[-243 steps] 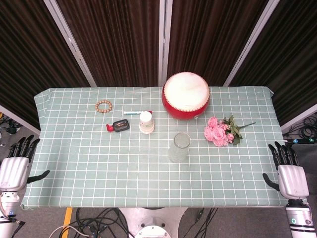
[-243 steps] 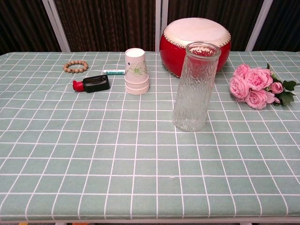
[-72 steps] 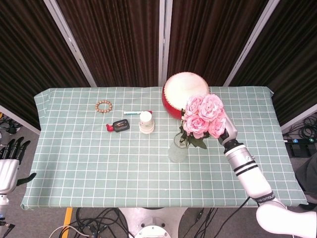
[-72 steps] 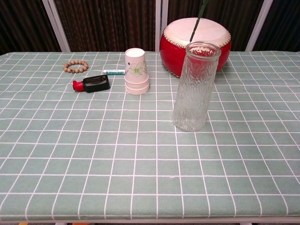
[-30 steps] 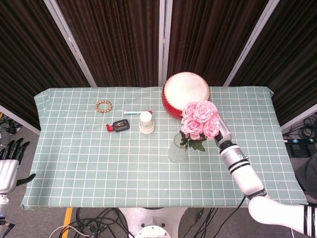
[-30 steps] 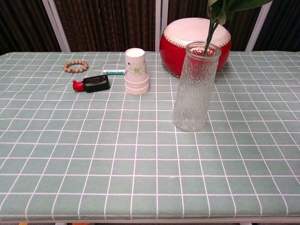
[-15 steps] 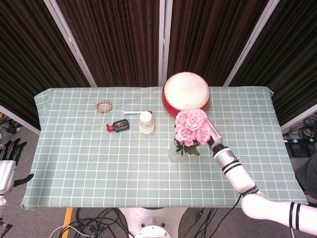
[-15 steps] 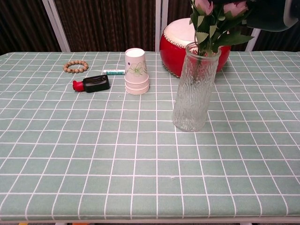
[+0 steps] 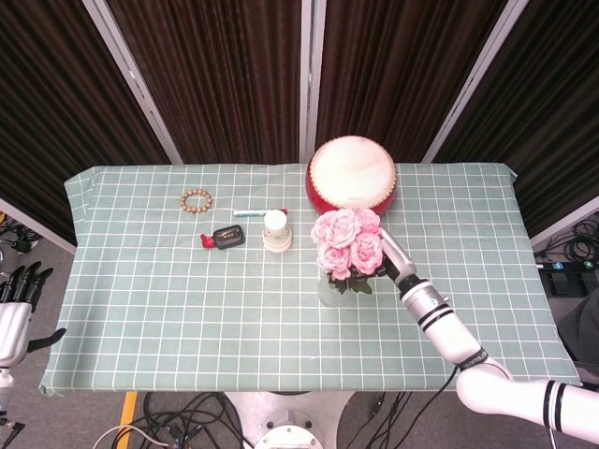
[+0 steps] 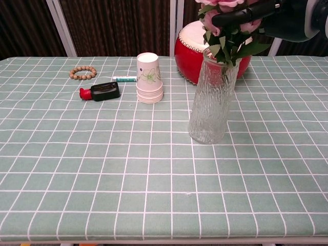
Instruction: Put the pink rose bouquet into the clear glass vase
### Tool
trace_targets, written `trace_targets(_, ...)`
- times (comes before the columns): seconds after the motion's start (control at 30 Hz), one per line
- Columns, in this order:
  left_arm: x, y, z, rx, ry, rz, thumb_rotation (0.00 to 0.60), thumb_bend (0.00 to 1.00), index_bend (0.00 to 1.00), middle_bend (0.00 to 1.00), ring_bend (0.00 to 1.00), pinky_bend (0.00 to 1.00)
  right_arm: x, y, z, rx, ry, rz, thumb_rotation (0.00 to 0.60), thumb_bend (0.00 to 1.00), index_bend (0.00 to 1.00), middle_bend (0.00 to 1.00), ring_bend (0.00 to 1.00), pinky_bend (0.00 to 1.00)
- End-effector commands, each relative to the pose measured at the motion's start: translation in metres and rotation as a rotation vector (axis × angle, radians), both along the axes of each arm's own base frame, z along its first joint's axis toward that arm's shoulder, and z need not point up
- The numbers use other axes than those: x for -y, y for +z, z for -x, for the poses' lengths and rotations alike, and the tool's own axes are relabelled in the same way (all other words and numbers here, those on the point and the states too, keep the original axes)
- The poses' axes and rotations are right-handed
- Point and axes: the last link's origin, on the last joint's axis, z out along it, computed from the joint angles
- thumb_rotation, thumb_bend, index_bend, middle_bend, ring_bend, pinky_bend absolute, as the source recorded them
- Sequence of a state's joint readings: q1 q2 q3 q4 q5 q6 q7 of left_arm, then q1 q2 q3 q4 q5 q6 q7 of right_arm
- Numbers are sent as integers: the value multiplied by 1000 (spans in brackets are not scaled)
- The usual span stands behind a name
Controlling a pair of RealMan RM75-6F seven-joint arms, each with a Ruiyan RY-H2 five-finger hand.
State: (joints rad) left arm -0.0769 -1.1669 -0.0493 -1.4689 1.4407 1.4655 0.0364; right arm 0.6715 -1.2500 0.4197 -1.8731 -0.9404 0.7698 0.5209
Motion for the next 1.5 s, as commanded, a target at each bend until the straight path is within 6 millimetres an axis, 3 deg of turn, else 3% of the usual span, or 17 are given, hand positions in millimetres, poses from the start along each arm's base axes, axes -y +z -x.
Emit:
trace_targets(0.03, 0, 0, 0, -1, 1, 0, 600, 0, 101, 25, 0, 177, -1, 1, 5, -16, 22, 12, 600, 0, 0, 55, 0, 0)
trace_targets(0.3, 1, 0, 1, 1, -1, -2, 600, 0, 101, 25, 0, 177, -7, 14, 17, -68, 53, 55, 600, 0, 0, 0, 0, 0)
trace_targets(0.47, 2, -1, 1, -3, 2, 2, 600, 0, 101, 25, 0, 177, -13, 33, 45, -195, 65, 176, 600, 0, 0, 0, 0, 0)
trace_targets(0.57, 1, -2, 1, -3, 1, 3, 600, 0, 101, 25, 0, 177, -17, 43, 77, -330, 47, 282, 600, 0, 0, 0, 0, 0)
trace_targets(0.73, 0, -5, -2, 0, -11, 5, 600, 0, 101, 25, 0, 177, -31, 48, 154, -736, 59, 459, 600, 4, 0, 0, 0, 0)
trace_targets(0.9, -2, -8, -8, 7, -29, 4, 600, 0, 101, 25, 0, 177, -71, 47, 218, -1089, 76, 556, 600, 51, 0, 0, 0, 0)
trace_targets(1.03, -3, -9, -12, 5, -42, 7, 600, 0, 101, 25, 0, 177, -102, 41, 254, -1215, 4, 540, 600, 52, 0, 0, 0, 0)
trace_targets(1.2, -3, -10, -14, 13, -59, -1, 600, 0, 101, 25, 0, 177, -141, 38, 261, -1231, -60, 509, 600, 54, 0, 0, 0, 0)
trace_targets(1.5, 4, -10, -13, 11, -70, -13, 600, 0, 101, 25, 0, 177, -170, 48, 229, -1266, -5, 577, 600, 54, 0, 0, 0, 0)
